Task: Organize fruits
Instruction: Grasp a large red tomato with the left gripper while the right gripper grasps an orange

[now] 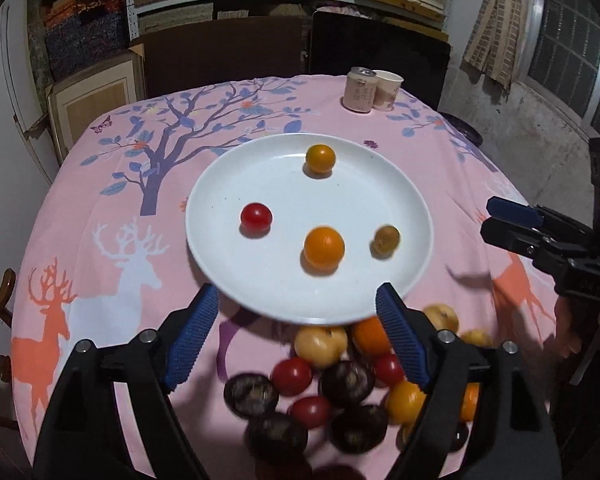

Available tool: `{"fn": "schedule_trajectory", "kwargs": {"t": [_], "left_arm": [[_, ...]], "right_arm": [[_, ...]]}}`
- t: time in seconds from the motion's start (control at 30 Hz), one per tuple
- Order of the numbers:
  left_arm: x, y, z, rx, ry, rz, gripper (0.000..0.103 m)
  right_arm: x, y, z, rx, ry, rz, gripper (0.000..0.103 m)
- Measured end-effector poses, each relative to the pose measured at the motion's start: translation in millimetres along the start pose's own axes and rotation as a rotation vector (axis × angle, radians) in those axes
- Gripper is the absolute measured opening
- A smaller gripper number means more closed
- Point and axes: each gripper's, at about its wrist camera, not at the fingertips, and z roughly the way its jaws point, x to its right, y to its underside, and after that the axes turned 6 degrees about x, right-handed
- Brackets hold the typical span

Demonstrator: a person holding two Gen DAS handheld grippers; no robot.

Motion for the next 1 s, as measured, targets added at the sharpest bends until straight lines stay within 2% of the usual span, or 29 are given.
{"fn": "schedule_trajectory", "kwargs": {"t": [0.07,0.23,0.3,0.4,0.47,0.53,0.63,0.67,0.7,0.73,0.77,0.9,0.97,1.0], "left_arm": [[9.5,28.8,-21.5,0.017,-0.003,0.054,0.084],[30.8,101.0,-50.0,0.005,0.019,0.153,0.084],[35.5,120.8,-52.3,-0.002,0.016,0.17,0.084],[34.2,140.8,-45.7,-0.037,0.009,0.142,0.084],[30.1,144.2,-38.3,-0.045,-0.004,0.115,0.081],[29.0,142.7,-33.3,-0.036,-0.014,0.087,0.071],[34.2,137.5,-30.2,0.01,-0.071,0.096,0.066],[36.3,135.0,-29.9,0.017,-0.081,0.099,0.061],[38.3,133.5,-31.6,0.022,-0.072,0.096,0.05],[41.0,132.7,-35.2,0.021,-0.035,0.092,0.034],[44.1,133.6,-37.0,0.011,-0.022,0.096,0.034],[55.2,141.8,-40.8,0.03,-0.067,0.152,0.035],[52.3,143.8,-33.6,0.002,-0.073,0.133,0.043],[51.0,146.0,-27.8,-0.025,-0.071,0.121,0.053]], "right_arm": [[-3.8,20.0,-17.7,-0.007,-0.01,-0.006,0.07],[-10.8,59.3,-43.1,-0.015,-0.03,0.029,0.07],[-15.2,72.9,-48.0,-0.027,-0.035,0.036,0.07],[-25.0,88.2,-51.8,-0.045,-0.018,0.022,0.07],[-32.4,94.9,-55.8,-0.048,-0.01,0.001,0.07],[-39.6,98.8,-60.2,-0.048,-0.01,-0.019,0.07],[-42.7,100.6,-67.5,-0.036,0.002,-0.026,0.07],[-42.0,101.1,-69.6,-0.034,0.005,-0.025,0.07],[-41.5,101.7,-72.1,-0.032,0.01,-0.024,0.07],[-40.6,102.5,-73.8,-0.031,0.017,-0.024,0.07],[-39.3,103.9,-75.1,-0.033,0.024,-0.024,0.07],[-35.3,111.4,-76.8,-0.051,0.026,-0.017,0.07],[-36.3,114.5,-75.0,-0.065,0.01,-0.017,0.07],[-39.6,116.0,-74.2,-0.07,-0.002,-0.031,0.07]]}}
